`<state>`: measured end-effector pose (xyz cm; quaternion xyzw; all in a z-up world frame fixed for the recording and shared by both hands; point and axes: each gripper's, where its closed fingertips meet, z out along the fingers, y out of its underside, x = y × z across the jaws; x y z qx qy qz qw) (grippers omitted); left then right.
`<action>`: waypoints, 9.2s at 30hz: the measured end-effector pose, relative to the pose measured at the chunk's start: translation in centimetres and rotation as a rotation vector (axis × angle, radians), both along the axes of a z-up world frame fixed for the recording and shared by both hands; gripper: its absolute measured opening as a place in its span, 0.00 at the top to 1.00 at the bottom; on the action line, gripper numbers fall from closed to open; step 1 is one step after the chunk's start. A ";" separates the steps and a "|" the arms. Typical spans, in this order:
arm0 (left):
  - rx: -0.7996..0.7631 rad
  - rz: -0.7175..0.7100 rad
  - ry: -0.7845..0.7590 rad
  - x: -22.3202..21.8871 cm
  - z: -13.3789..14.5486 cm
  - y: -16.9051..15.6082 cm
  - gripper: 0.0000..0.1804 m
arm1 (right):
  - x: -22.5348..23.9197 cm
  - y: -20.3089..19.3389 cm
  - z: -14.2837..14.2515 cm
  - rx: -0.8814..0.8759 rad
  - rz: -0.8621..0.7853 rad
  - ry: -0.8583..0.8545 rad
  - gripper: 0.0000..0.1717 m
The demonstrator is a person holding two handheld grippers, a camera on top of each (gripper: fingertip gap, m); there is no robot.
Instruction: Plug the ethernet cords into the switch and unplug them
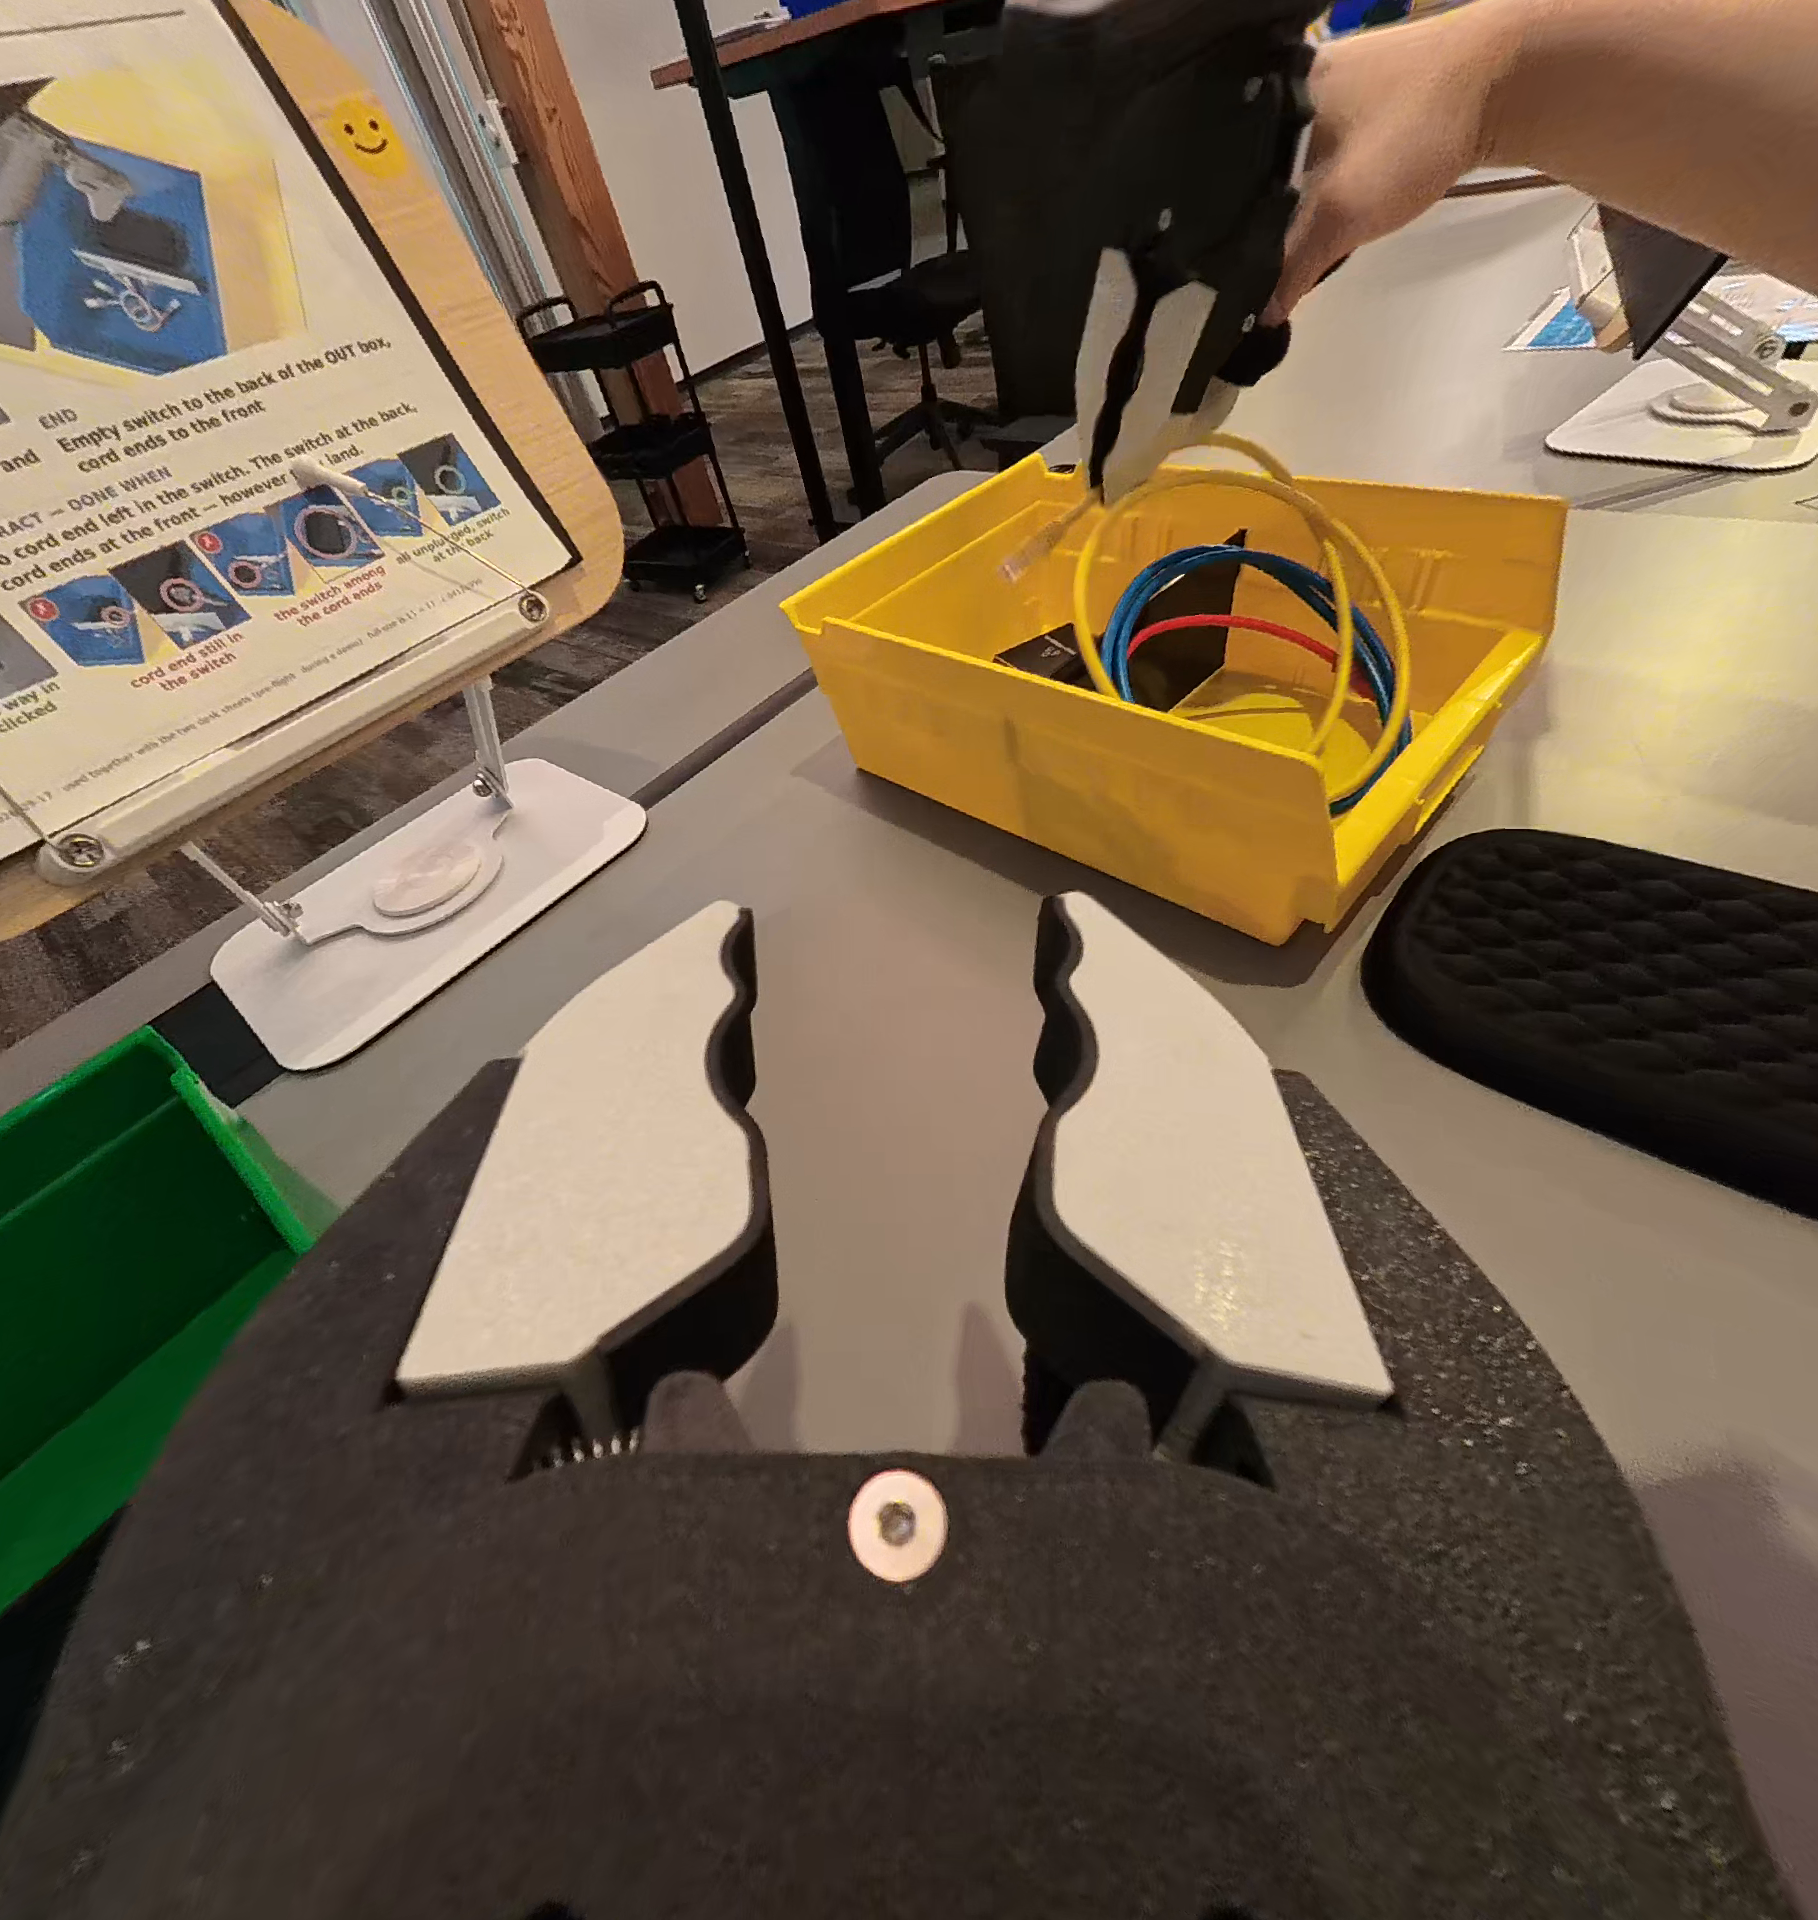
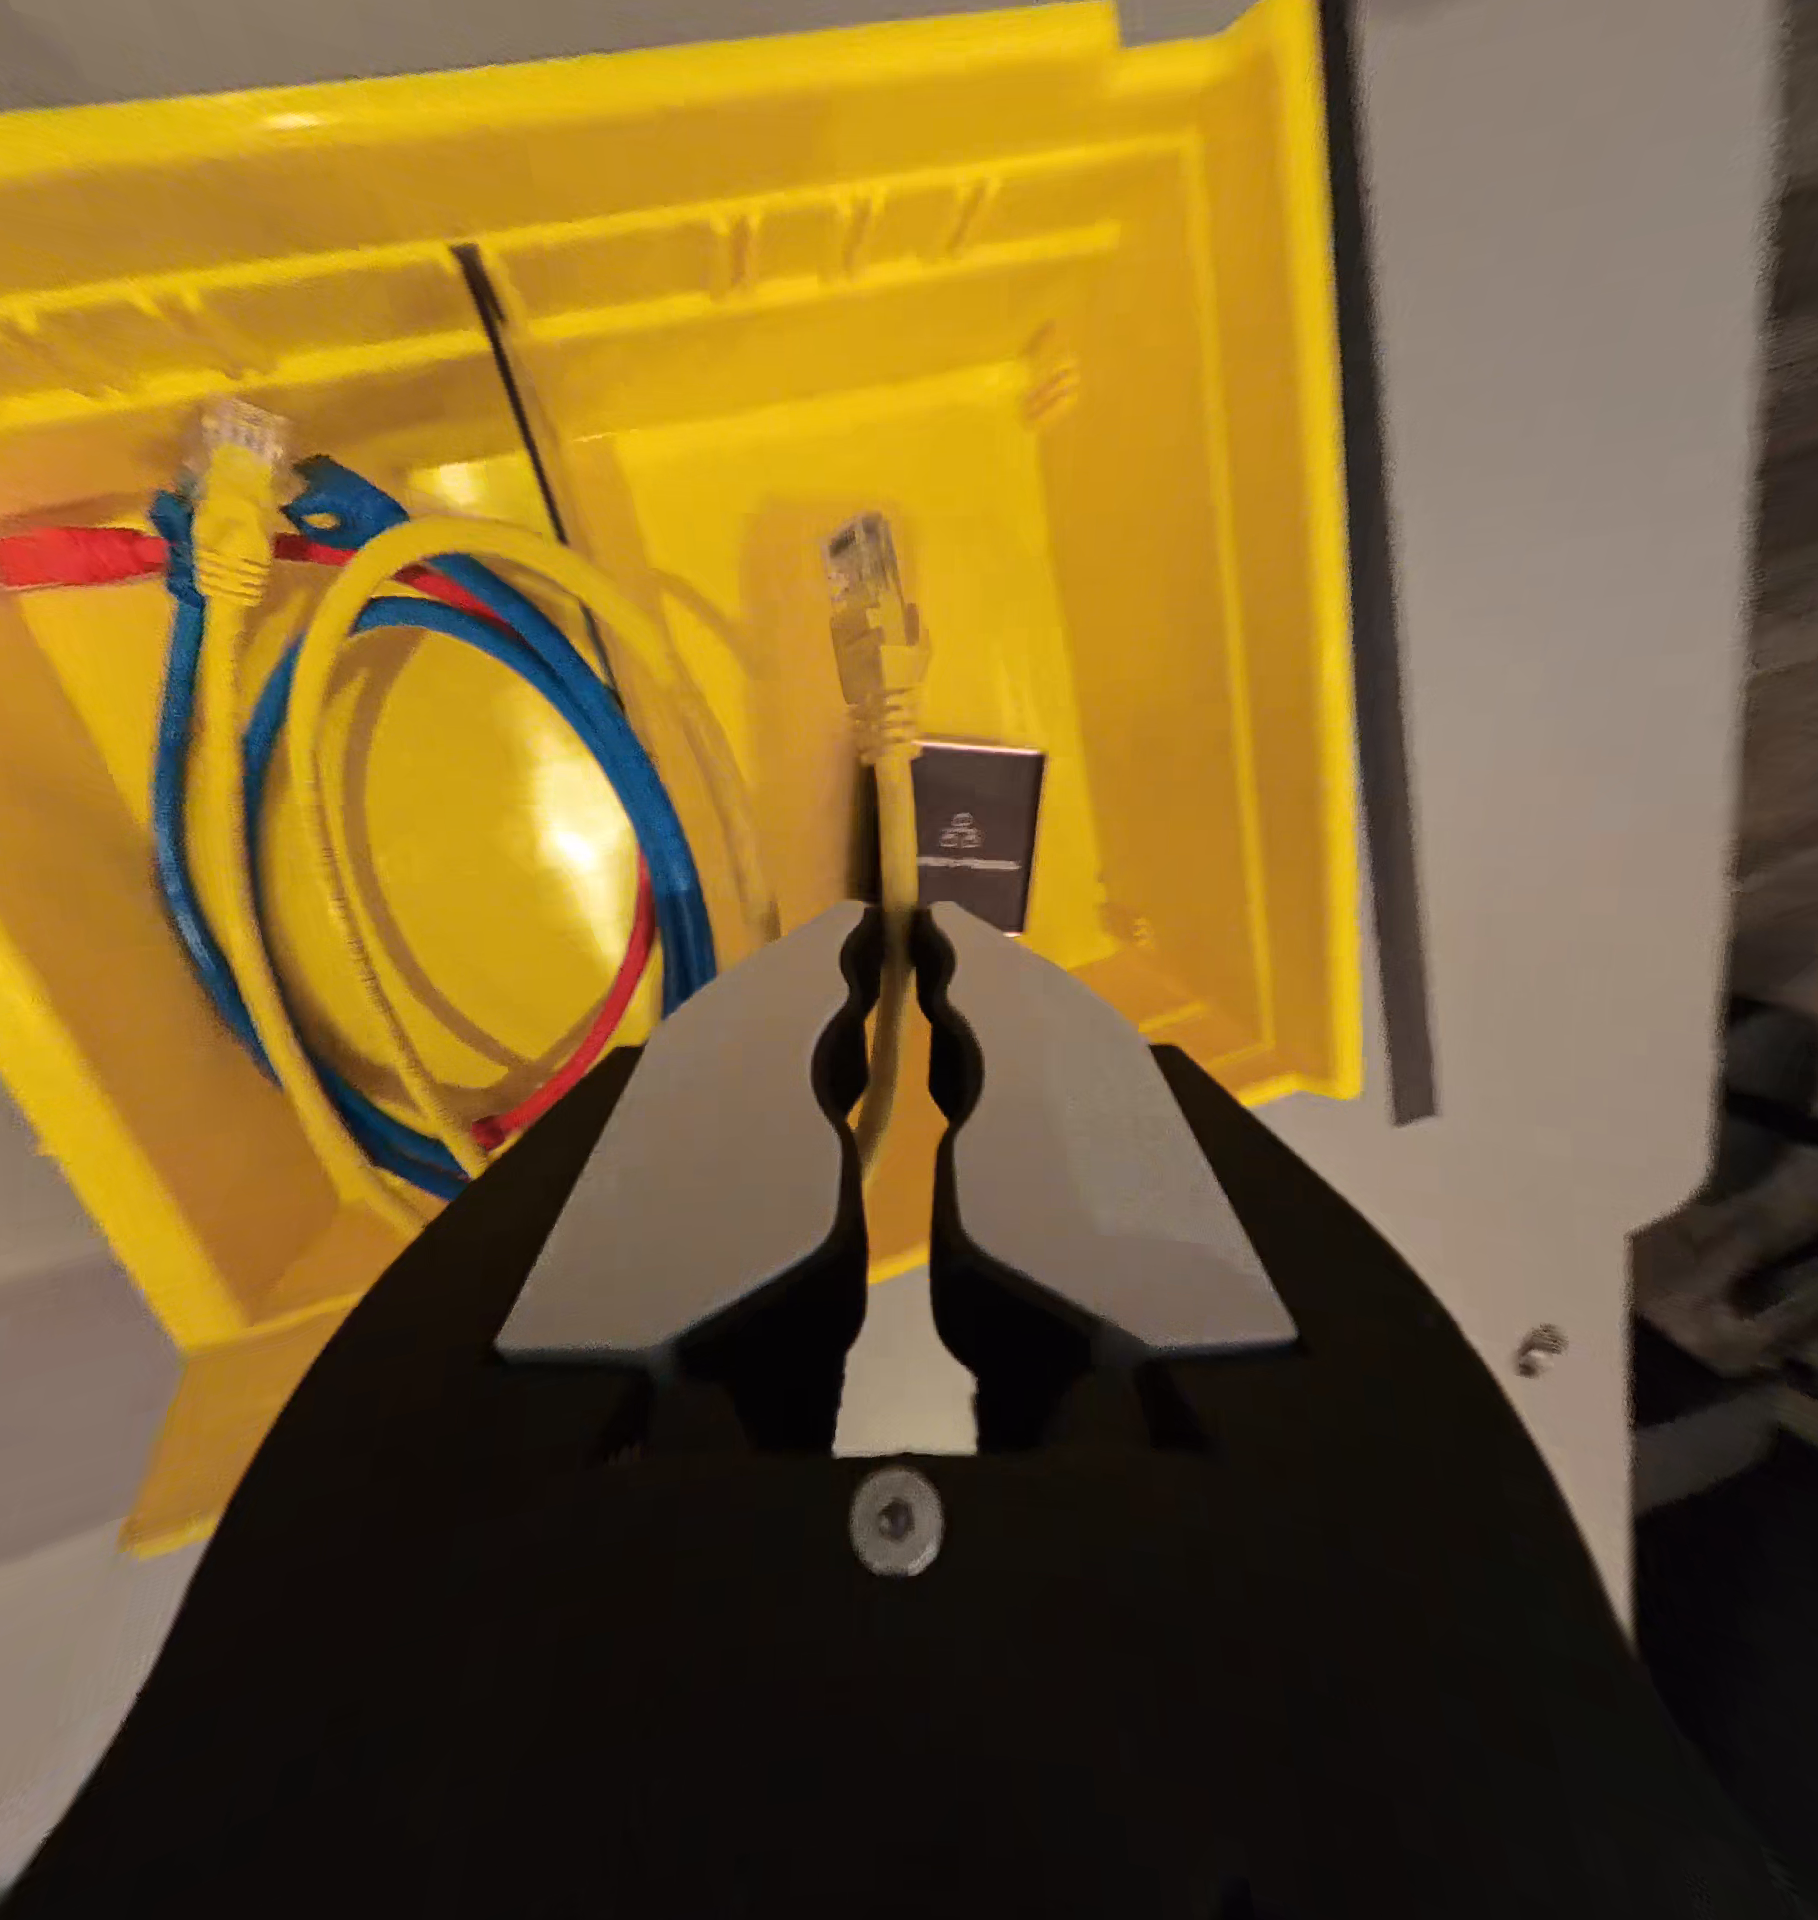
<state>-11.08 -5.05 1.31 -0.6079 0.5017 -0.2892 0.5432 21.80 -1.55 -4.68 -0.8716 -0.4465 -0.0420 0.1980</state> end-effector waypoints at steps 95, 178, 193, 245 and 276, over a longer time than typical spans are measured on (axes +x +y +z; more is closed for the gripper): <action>-0.315 0.646 0.656 -20.2 -10.5 14.5 0.77 | -9.1 -5.7 -5.0 -0.366 -0.894 0.380 0.93; -0.431 -0.035 0.005 -0.4 4.8 8.1 0.71 | 8.4 -16.7 4.5 -0.183 -1.443 0.469 0.95; -0.780 0.125 0.530 9.0 -8.0 14.3 0.76 | 13.7 -17.5 -8.2 -0.263 -1.420 0.470 0.95; -0.753 0.396 0.540 -25.1 -5.8 18.7 0.86 | -0.4 -8.9 -8.5 -0.351 -1.112 0.348 0.94; -0.863 0.454 0.639 -31.7 -9.0 16.6 0.91 | 3.1 -9.8 -8.6 -0.332 -1.230 0.389 0.96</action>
